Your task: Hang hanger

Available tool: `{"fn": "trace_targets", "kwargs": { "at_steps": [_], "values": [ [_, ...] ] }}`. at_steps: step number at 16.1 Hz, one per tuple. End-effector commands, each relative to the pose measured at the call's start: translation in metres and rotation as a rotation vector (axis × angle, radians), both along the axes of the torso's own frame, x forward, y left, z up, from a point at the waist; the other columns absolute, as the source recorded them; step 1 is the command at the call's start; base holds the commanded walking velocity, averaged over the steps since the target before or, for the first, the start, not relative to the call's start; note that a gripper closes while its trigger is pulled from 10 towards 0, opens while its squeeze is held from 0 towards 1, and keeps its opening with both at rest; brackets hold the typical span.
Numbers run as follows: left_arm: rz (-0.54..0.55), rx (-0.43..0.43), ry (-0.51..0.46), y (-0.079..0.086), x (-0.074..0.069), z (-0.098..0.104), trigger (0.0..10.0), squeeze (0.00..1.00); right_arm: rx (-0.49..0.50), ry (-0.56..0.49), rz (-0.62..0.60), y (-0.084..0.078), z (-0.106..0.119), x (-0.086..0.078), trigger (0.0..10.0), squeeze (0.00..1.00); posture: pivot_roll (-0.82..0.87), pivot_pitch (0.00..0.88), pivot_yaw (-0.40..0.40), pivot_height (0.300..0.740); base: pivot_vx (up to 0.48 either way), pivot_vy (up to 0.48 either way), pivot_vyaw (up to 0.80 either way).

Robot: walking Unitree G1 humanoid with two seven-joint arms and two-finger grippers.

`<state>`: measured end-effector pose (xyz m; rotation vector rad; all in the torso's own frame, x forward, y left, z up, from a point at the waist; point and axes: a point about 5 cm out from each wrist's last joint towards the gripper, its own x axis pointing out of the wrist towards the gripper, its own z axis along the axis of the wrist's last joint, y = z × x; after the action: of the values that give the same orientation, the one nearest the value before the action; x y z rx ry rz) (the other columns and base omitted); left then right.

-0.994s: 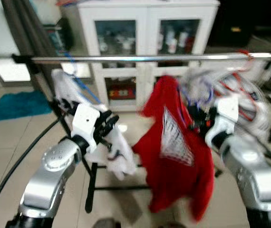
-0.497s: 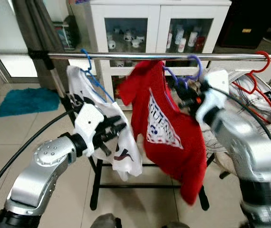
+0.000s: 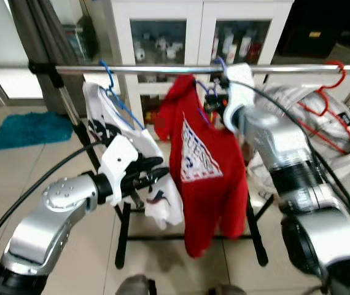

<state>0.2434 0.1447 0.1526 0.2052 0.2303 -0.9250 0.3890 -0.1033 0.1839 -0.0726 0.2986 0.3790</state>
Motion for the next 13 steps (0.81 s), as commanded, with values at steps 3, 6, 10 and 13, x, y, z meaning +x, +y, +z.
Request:
{"fn": "trace_targets", "kwargs": {
  "at_steps": [3, 6, 10, 13],
  "values": [
    [-0.01, 0.015, 0.009, 0.003, -0.004, 0.003, 10.0, 0.0, 0.011, -0.018, -0.055, 0.005, 0.01, 0.014, 10.0, 0.0, 0.03, 0.0, 0.02, 0.74, 0.0, 0.0, 0.0],
    [-0.009, 0.024, 0.018, 0.006, -0.004, 0.003, 10.0, 0.0, -0.03, 0.08, -0.06, 0.01, -0.005, 0.016, 10.0, 0.0, 0.04, 0.0, 0.023, 0.74, 0.0, 0.0, 0.0],
    [-0.013, 0.038, 0.029, 0.006, -0.006, 0.001, 10.0, 0.0, -0.026, 0.166, -0.063, 0.009, -0.024, 0.012, 10.0, 0.0, 0.04, 0.0, 0.024, 0.74, 0.0, 0.0, 0.0],
    [0.004, 0.046, 0.019, 0.006, -0.001, 0.0, 10.0, 0.0, 0.021, 0.047, -0.034, 0.008, -0.015, 0.016, 10.0, 1.0, 0.03, 0.0, 0.036, 0.74, 0.0, 0.0, 0.0]
  ]
}}
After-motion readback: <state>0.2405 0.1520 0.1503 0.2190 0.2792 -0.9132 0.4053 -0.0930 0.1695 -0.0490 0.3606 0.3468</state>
